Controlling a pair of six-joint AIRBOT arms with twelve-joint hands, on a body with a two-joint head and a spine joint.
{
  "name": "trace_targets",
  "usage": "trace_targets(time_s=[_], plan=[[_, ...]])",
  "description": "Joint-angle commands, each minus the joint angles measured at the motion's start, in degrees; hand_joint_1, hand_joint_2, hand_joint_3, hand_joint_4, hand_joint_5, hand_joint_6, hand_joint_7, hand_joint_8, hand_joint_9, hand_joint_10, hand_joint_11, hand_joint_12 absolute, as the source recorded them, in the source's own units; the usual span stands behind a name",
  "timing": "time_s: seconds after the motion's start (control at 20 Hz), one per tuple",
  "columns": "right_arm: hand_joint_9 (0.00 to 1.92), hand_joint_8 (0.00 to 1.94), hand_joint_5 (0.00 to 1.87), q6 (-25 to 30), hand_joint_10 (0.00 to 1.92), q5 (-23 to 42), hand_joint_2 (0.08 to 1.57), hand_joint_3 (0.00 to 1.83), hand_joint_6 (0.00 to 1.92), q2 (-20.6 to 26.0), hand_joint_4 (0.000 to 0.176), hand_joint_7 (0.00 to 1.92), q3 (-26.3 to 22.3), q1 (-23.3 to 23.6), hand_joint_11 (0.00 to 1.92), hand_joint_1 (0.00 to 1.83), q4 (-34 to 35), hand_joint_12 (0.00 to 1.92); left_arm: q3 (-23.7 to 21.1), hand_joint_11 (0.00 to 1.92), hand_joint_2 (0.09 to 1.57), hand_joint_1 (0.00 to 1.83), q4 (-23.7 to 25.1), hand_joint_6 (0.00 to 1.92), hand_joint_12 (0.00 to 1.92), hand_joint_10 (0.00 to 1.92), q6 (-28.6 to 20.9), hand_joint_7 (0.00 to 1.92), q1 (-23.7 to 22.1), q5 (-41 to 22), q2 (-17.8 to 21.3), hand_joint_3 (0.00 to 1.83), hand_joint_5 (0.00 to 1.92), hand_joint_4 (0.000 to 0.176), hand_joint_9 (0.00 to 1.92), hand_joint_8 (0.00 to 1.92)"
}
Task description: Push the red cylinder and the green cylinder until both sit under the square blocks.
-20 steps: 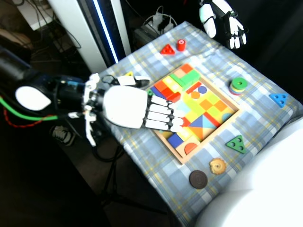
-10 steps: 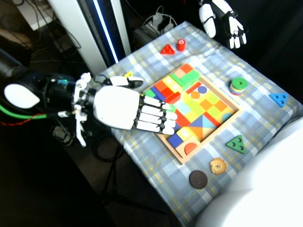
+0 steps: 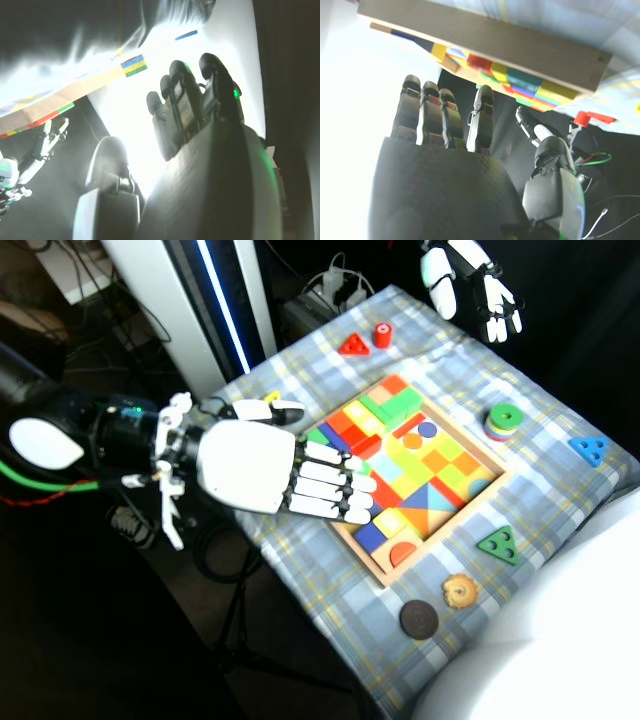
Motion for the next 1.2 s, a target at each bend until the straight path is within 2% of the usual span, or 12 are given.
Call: trace_targets(time_s=[0.0, 0.05, 0.15, 0.25, 0.35, 0.55, 0.65, 0.75, 0.8, 0.85, 0.95, 1.15], plan=[[0.00, 0.00, 0.37, -0.2, 0.00, 6.0, 1.00, 0.00, 0.00, -0.3, 0.155, 0.00, 0.1, 0.5, 0.00, 0.00, 1.9, 0.00, 0.2, 0.00, 1.34, 0.38, 2.0, 0.01, 0.39, 0.01, -0.6, 0.43, -0.4, -6.3, 0.0, 0.00, 0.54, 0.022, 0.40, 0.00], [0.00, 0.00, 0.36, -0.2, 0.00, 6.0, 1.00, 0.00, 0.00, -0.7, 0.170, 0.00, 0.3, 0.5, 0.00, 0.00, 1.9, 0.00, 0.2, 0.00, 1.34, 0.38, 2.0, 0.01, 0.39, 0.01, -0.6, 0.44, -0.4, -6.3, 0.0, 0.00, 0.55, 0.017, 0.40, 0.00], [0.00, 0.00, 0.39, -0.2, 0.00, 5.7, 0.98, 0.00, 0.01, -1.6, 0.165, 0.00, 0.9, 0.3, 0.00, 0.00, 1.8, 0.00, 0.2, 0.00, 1.33, 0.42, 2.1, 0.00, 0.38, 0.00, -0.6, 0.44, -0.5, -6.2, 0.0, 0.00, 0.54, 0.027, 0.39, 0.00], [0.00, 0.00, 0.39, -0.2, 0.00, 5.2, 0.99, 0.00, 0.01, -2.1, 0.139, 0.00, 1.1, -0.2, 0.00, 0.00, 1.7, 0.00, 0.2, 0.00, 1.34, 0.39, 2.1, 0.00, 0.41, 0.01, -0.6, 0.44, -0.5, -6.2, 0.0, 0.00, 0.54, 0.024, 0.40, 0.00], [0.00, 0.00, 0.38, -0.2, 0.00, 5.0, 1.00, 0.00, 0.00, -2.5, 0.139, 0.00, 1.4, -0.6, 0.00, 0.00, 1.7, 0.00, 0.2, 0.00, 1.34, 0.40, 2.1, 0.00, 0.37, 0.00, -0.6, 0.43, -0.5, -6.2, 0.0, 0.00, 0.53, 0.028, 0.39, 0.00], [0.00, 0.00, 0.37, -0.2, 0.00, 3.8, 1.00, 0.00, 0.00, -1.7, 0.173, 0.00, 1.2, -1.0, 0.00, 0.00, 1.7, 0.00, 0.1, 0.00, 1.34, 0.37, 2.1, 0.00, 0.37, 0.00, -0.6, 0.43, -0.5, -6.2, 0.0, 0.00, 0.52, 0.025, 0.38, 0.00], [0.00, 0.00, 0.37, -0.2, 0.00, 3.3, 0.98, 0.00, 0.00, -0.5, 0.176, 0.00, 0.6, -1.3, 0.00, 0.00, 1.7, 0.00, 0.1, 0.00, 1.34, 0.42, 2.1, 0.01, 0.37, 0.01, -0.6, 0.44, -0.5, -6.2, 0.0, 0.00, 0.54, 0.011, 0.39, 0.00], [0.00, 0.00, 0.37, -0.2, 0.00, 2.8, 1.00, 0.00, 0.00, 0.0, 0.176, 0.00, 0.3, -1.5, 0.00, 0.00, 1.7, 0.00, 0.1, 0.00, 1.34, 0.40, 2.1, 0.00, 0.38, 0.01, -0.6, 0.44, -0.5, -5.8, 0.0, 0.00, 0.54, 0.011, 0.39, 0.00], [0.00, 0.00, 0.37, -0.2, 0.00, 2.6, 0.99, 0.00, 0.00, 0.3, 0.176, 0.00, 0.2, -1.7, 0.00, 0.00, 1.7, 0.00, 0.2, 0.00, 1.35, 0.39, 2.2, 0.00, 0.36, 0.00, -0.6, 0.44, -0.5, -5.6, 0.0, 0.00, 0.54, 0.012, 0.39, 0.00], [0.00, 0.00, 0.38, -0.2, 0.00, 2.5, 0.98, 0.00, 0.00, 0.4, 0.176, 0.00, 0.1, -1.8, 0.00, 0.00, 1.7, 0.00, 0.2, 0.00, 1.34, 0.38, 2.3, 0.00, 0.28, 0.00, -0.6, 0.42, -0.5, -5.5, 0.0, 0.00, 0.52, 0.030, 0.37, 0.00], [0.00, 0.00, 0.38, -0.2, 0.00, 2.4, 0.98, 0.00, 0.00, 0.6, 0.176, 0.00, 0.1, -1.8, 0.00, 0.00, 1.7, 0.00, 0.2, 0.00, 1.34, 0.39, 2.3, 0.00, 0.26, 0.01, -0.6, 0.42, -0.5, -5.6, 0.1, 0.00, 0.52, 0.028, 0.37, 0.00], [0.00, 0.00, 0.36, -0.2, 0.00, 4.7, 0.99, 0.00, 0.00, 0.6, 0.176, 0.00, -0.2, -1.6, 0.00, 0.00, 3.3, 0.00, 0.2, 0.00, 1.34, 0.34, 2.3, 0.00, 0.30, 0.01, -0.6, 0.42, -0.4, -5.6, 0.0, 0.00, 0.49, 0.050, 0.38, 0.00]])
